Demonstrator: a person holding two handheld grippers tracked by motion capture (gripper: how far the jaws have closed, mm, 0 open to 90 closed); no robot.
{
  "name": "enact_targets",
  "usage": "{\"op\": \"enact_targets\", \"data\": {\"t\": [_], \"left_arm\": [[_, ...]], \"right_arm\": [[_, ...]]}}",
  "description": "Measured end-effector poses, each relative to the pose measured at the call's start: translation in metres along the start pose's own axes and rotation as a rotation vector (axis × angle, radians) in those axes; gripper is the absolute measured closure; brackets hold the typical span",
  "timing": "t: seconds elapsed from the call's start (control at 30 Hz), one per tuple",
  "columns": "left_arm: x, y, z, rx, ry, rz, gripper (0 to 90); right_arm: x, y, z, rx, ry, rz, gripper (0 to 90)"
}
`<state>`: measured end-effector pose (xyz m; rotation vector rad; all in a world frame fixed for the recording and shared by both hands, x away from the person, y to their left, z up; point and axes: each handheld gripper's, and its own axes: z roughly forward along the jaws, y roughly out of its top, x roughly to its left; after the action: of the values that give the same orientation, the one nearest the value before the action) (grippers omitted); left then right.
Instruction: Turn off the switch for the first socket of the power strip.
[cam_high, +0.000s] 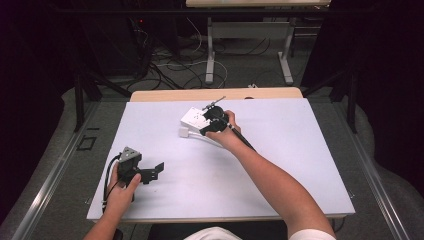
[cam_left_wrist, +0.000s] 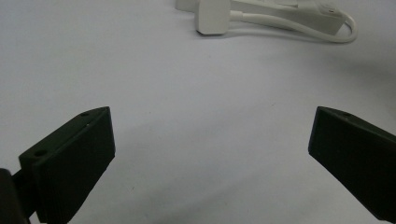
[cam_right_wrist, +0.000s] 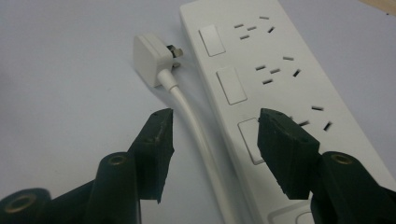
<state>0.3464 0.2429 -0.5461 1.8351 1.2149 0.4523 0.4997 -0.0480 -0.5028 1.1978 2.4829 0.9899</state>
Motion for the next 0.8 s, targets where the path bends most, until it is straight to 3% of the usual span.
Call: {"op": "enact_targets", "data": {"t": [0.03,0.07,0.2,0.27,0.3,0.4,0.43,0.53,0.6,0.63,0.7,0.8], "left_arm": [[0.000,0.000,0.000,0.001,0.000,0.002,0.5],[0.000,0.000,0.000,0.001,0.000,0.002,0.5],[0.000,0.000,0.000,0.000,0.001,0.002,0.5],[0.000,0.000,0.000,0.000,0.000,0.002,0.5],[0.000,0.000,0.000,0.000,0.000,0.002,0.5],[0.000,0.000,-0.001,0.005,-0.002,0.005,0.5],[0.000,0.000,0.000,-0.001,0.001,0.003,0.5],[0.000,0.000,0.000,-0.001,0.001,0.002,0.5],[0.000,0.000,-0.001,-0.001,-0.001,0.003,0.5],[0.000,0.000,0.000,-0.002,-0.001,0.002,0.5],[0.000,0.000,0.000,-0.001,0.002,0.002,0.5],[0.000,0.000,-0.001,0.010,-0.003,0.005,0.5]], "right_arm": [[0.000,0.000,-0.001,-0.003,0.005,-0.009,45.0],[0.002,0.001,-0.005,0.045,0.009,0.004,45.1],[0.008,0.000,-0.007,-0.023,0.019,-0.027,44.6],[0.012,0.001,-0.012,0.018,0.017,-0.034,44.6],[0.014,-0.001,-0.011,-0.029,0.028,-0.050,45.0],[0.018,0.000,-0.017,0.008,0.043,-0.070,47.4],[0.021,-0.001,-0.016,-0.016,0.043,-0.062,48.1],[0.023,-0.002,-0.021,0.005,0.049,-0.101,50.9],[0.026,-0.004,-0.023,-0.028,0.047,-0.106,51.1],[0.026,-0.004,-0.026,-0.004,0.042,-0.112,50.4],[0.027,-0.006,-0.028,-0.030,0.036,-0.116,48.6],[0.027,-0.008,-0.033,-0.007,0.028,-0.119,47.7]]}}
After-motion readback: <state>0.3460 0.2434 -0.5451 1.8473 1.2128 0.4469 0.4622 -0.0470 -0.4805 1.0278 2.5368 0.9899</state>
